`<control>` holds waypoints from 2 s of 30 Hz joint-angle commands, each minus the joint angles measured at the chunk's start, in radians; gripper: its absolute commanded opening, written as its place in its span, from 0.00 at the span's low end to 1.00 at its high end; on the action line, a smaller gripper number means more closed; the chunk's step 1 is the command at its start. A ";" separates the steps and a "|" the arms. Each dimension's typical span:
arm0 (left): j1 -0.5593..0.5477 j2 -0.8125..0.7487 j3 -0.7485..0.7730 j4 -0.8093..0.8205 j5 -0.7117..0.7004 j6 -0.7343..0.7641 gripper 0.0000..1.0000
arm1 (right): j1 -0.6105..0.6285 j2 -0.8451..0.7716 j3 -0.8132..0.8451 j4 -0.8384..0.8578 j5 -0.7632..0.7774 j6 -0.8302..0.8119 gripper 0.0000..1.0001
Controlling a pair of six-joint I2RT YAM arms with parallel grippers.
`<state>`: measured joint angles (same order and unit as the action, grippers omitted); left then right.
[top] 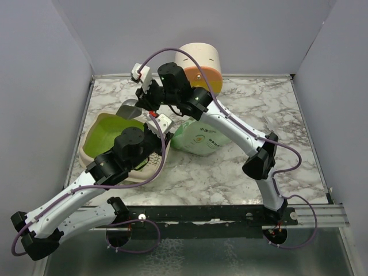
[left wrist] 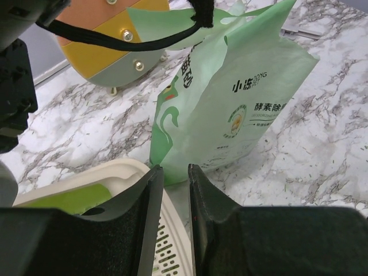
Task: Fill the litter box with clean litter
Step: Pour the cat litter into the litter box, then place the spatula at the center of the board.
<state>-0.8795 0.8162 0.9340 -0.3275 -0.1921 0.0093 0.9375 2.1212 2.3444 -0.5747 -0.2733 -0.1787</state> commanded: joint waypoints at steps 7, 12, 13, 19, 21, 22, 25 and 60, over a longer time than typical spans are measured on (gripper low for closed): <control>-0.006 0.016 0.041 -0.015 0.003 -0.012 0.28 | -0.002 -0.194 -0.080 0.093 0.208 -0.045 0.01; -0.005 0.061 0.063 -0.006 0.022 -0.006 0.34 | -0.062 -0.315 -0.175 0.105 0.362 -0.060 0.01; -0.005 0.070 0.069 -0.001 0.030 -0.001 0.34 | -0.096 -0.342 -0.191 0.099 0.373 -0.051 0.01; -0.006 0.141 0.132 0.029 0.061 0.052 0.42 | -0.466 -0.509 -0.318 0.077 0.325 0.020 0.01; -0.005 0.168 0.155 0.039 0.076 0.074 0.46 | -0.596 -0.567 -0.398 0.105 0.311 0.005 0.01; -0.006 0.182 0.165 0.043 0.084 0.085 0.48 | -0.661 -0.593 -0.442 0.119 0.296 0.001 0.01; -0.006 0.217 0.187 0.068 0.113 0.114 0.56 | -0.829 -0.637 -0.533 0.129 0.237 0.000 0.01; -0.006 0.472 0.249 0.171 0.354 0.157 0.62 | -1.376 -0.868 -1.217 -0.298 -0.430 -0.186 0.01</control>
<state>-0.8795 1.2793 1.1500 -0.1879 0.1204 0.1532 -0.4213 1.2739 1.1736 -0.6968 -0.6506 -0.2188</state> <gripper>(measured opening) 0.620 0.232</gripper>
